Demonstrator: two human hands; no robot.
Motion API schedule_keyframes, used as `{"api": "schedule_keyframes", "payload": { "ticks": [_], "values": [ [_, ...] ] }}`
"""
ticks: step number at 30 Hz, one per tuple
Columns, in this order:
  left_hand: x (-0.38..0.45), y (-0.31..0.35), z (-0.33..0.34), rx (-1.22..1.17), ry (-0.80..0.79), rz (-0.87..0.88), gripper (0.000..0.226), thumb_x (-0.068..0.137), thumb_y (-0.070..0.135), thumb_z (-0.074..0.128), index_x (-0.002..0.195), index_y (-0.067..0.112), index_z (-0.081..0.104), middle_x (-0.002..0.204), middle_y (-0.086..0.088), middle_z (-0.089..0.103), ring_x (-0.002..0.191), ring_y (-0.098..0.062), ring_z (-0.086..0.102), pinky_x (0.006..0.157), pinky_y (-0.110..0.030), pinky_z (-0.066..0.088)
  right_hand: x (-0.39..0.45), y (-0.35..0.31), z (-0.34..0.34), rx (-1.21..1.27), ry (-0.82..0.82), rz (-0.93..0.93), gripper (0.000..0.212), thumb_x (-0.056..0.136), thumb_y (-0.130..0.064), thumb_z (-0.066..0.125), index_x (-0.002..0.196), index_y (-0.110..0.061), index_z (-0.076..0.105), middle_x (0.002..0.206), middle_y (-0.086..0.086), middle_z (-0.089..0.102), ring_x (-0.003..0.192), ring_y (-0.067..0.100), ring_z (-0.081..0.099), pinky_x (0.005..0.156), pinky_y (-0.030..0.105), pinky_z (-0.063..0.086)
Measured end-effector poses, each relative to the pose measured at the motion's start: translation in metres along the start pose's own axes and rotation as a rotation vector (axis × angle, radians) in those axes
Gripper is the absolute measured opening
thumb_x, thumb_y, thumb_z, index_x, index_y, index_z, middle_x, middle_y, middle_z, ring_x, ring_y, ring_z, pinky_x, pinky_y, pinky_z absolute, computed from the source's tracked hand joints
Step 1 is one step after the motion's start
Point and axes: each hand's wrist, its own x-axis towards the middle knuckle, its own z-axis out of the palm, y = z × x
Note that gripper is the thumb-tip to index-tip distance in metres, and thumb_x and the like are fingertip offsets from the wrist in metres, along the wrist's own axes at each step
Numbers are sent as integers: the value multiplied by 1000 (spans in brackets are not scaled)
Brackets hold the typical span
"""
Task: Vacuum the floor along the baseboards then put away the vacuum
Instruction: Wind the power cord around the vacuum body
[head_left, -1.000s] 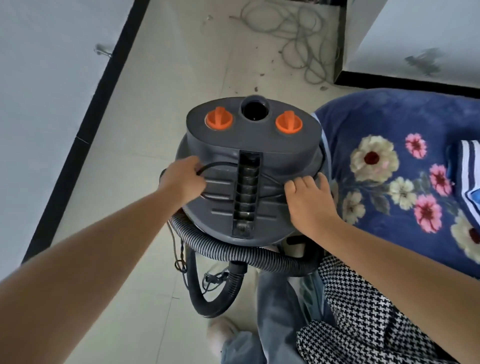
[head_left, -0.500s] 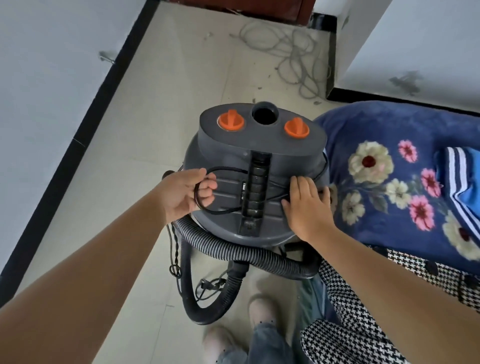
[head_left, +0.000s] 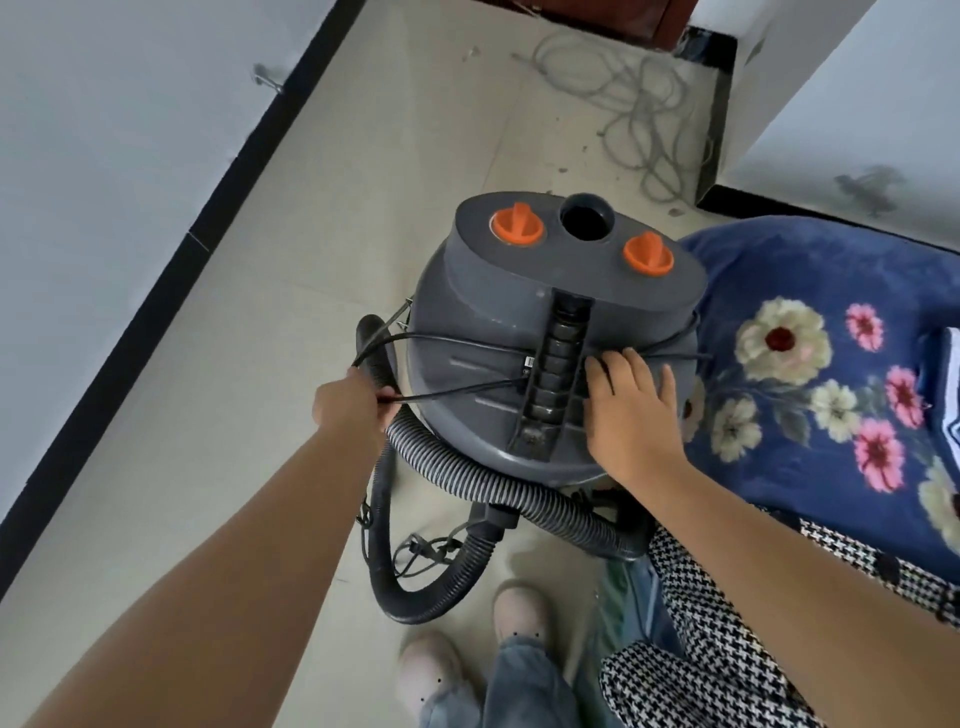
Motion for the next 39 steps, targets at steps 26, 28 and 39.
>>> {"api": "schedule_keyframes", "payload": {
  "ticks": [26,28,39],
  "values": [
    [1,-14,-39,652,249,171,26,93,8,42,117,3,49,114,-11,53,125,-33,43,87,-32,45,13,10,11,-51,236,-190,42,43,4,85,82,-1,72,74,15,63,65,35,63,65,45,55],
    [-13,-22,-31,979,228,536,48,91,4,43,137,-2,34,143,-18,33,134,-32,28,111,-38,27,18,13,10,-7,264,-255,38,40,4,87,74,-2,73,67,11,61,57,32,59,54,34,53],
    [-23,-27,48,1931,-243,1298,41,93,8,42,133,17,44,128,-1,47,122,-22,38,103,-30,27,9,27,18,238,328,-357,24,56,4,82,78,-2,74,69,7,66,57,31,60,57,32,52]
  ]
}}
